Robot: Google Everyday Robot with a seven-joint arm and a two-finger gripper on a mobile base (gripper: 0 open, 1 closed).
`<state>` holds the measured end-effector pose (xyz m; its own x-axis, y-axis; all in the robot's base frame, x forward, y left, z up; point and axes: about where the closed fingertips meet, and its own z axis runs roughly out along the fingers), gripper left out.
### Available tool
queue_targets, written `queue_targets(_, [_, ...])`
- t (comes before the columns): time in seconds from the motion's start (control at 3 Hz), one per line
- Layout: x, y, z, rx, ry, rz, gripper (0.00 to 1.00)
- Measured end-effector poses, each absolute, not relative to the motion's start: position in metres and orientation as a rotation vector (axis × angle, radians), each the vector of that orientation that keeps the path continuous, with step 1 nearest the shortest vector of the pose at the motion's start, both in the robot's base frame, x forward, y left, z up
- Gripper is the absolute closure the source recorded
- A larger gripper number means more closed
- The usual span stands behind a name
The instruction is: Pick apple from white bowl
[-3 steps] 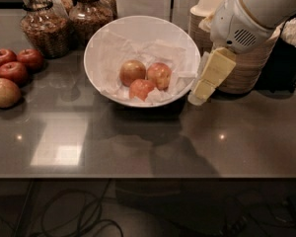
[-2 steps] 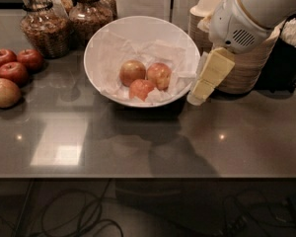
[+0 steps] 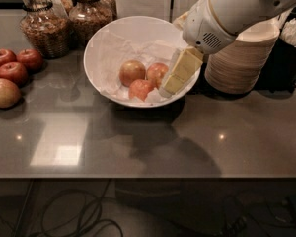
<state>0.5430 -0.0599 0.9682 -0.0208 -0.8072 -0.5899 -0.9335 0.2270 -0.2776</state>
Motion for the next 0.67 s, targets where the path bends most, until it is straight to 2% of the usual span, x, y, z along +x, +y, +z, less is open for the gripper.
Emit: queue_targets(0.67, [0.580,-0.005,0.973,-1.589,1.727,0.339,0.04])
